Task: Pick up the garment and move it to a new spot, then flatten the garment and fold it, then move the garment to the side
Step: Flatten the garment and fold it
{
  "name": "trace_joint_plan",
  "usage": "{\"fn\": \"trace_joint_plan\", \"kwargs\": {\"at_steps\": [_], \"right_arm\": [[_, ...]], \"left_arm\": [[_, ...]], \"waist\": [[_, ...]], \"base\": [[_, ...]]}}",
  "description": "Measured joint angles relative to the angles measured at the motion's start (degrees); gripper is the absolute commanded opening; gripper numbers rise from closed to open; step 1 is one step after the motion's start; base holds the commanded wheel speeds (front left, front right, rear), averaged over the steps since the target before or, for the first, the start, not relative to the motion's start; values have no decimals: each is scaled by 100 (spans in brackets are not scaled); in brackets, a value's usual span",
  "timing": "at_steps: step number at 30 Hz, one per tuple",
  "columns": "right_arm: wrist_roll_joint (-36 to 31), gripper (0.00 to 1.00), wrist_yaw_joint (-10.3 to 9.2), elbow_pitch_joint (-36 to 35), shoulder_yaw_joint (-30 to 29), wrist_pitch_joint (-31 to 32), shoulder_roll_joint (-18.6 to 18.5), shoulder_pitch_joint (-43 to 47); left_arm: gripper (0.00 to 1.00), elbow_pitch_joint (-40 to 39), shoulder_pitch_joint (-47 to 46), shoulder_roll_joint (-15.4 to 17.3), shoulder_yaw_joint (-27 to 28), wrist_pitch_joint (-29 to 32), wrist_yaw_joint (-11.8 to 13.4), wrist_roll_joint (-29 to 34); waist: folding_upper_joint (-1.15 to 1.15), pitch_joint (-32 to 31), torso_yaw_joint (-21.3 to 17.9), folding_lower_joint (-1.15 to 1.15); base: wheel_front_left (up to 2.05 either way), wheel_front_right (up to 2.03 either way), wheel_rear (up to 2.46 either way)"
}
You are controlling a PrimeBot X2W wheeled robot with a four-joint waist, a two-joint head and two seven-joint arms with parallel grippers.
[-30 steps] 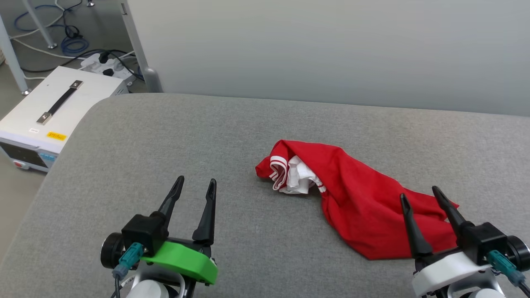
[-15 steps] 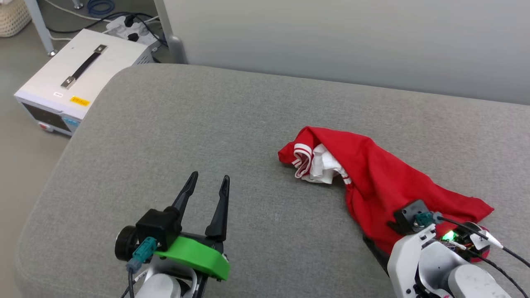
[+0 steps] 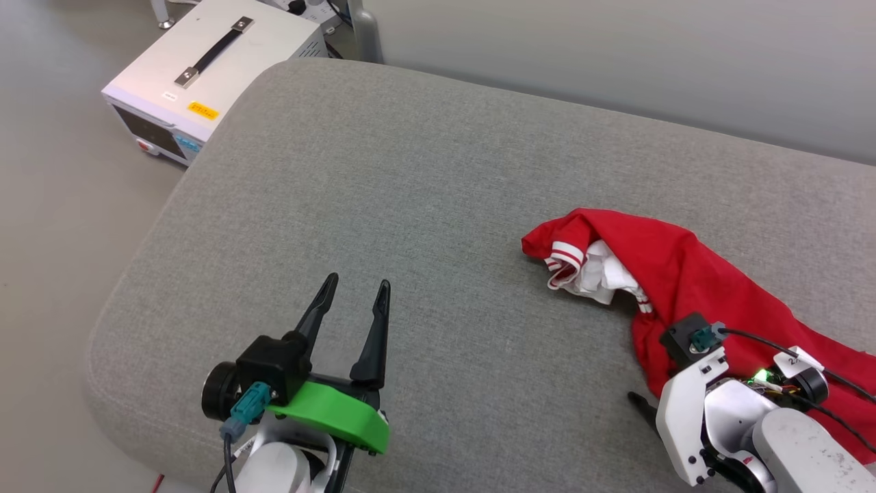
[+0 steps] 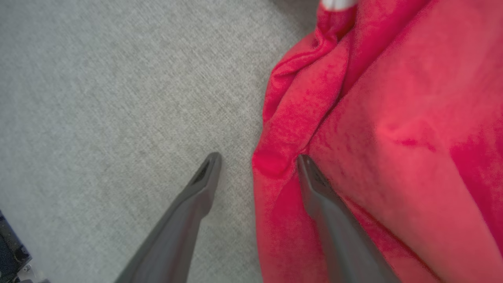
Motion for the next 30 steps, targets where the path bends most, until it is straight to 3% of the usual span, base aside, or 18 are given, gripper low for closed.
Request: {"fn": "trace_joint_plan", "kwargs": {"at_steps": [2, 3, 4, 11, 17, 24, 30], "right_arm": [[74, 100, -1, 102, 38, 38, -9, -35], [93, 47, -1, 121, 60, 37, -16, -51], [126, 0, -2, 145, 71, 35, -21, -62], [339, 0, -10, 102, 281, -148, -15, -98], [810, 0, -8, -549, 671, -492, 170, -233], [1350, 0, -7, -1185, 1022, -1006, 215, -1138], [1734, 0, -2, -1354, 855, -1586, 300, -2092]], "left_arm": [[100, 20, 1, -37, 21, 0, -45, 51], [100, 32, 1, -47, 27, 0, -49, 77], [100, 47, 1, -59, 37, 0, -52, 101], [100, 164, 21, -101, 141, 0, -155, 223], [100, 204, 42, -194, 210, 0, -258, 189], [100, 272, 186, -152, 332, 0, -287, 236], [100, 203, 271, -27, 510, 0, -240, 268]], "waist": [[0, 23, 75, 0], [0, 25, 99, 0], [0, 19, 121, 0], [0, -199, 112, 0], [0, -481, 61, 0], [0, -831, 15, 0], [0, -1028, -110, 0]], "base": [[0, 0, 0], [0, 0, 0], [0, 0, 0], [0, 0, 0], [0, 0, 0], [0, 0, 0], [0, 0, 0]]}}
